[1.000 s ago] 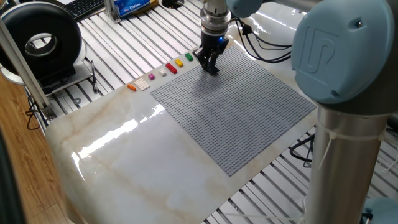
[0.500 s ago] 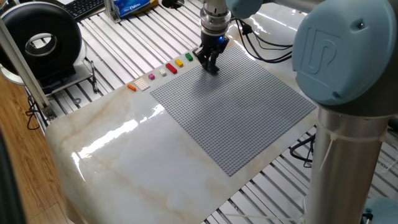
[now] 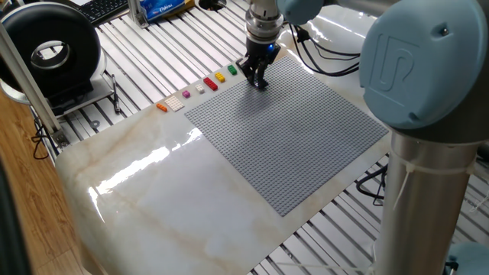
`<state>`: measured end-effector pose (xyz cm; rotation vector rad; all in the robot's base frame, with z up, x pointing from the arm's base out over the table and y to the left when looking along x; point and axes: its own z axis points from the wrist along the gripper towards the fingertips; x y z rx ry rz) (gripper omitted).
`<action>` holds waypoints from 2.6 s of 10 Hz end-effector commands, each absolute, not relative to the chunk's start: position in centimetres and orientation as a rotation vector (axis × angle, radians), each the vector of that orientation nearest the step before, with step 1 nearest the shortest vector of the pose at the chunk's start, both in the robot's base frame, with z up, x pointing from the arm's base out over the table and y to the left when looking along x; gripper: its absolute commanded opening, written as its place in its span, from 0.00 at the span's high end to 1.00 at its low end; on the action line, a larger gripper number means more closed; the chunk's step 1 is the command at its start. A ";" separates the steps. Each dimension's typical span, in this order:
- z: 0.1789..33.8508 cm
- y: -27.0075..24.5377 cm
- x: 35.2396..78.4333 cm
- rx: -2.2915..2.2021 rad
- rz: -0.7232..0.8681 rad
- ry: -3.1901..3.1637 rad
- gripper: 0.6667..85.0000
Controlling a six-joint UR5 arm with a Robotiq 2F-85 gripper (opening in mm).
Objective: Stack small Lego blocks one on top of the other
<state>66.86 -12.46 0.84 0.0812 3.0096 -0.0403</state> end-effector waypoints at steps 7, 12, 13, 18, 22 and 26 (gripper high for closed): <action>1.3 -12.3 66.5 0.044 -0.023 3.001 0.81; 1.3 -12.3 65.6 0.047 -0.004 2.991 0.81; 1.2 -12.4 65.4 0.045 -0.002 2.989 0.81; 0.6 -12.8 65.3 0.056 0.027 2.980 0.81; 0.4 -12.5 65.2 0.092 0.050 2.983 0.81; -0.1 -12.7 65.2 0.069 0.048 2.975 0.81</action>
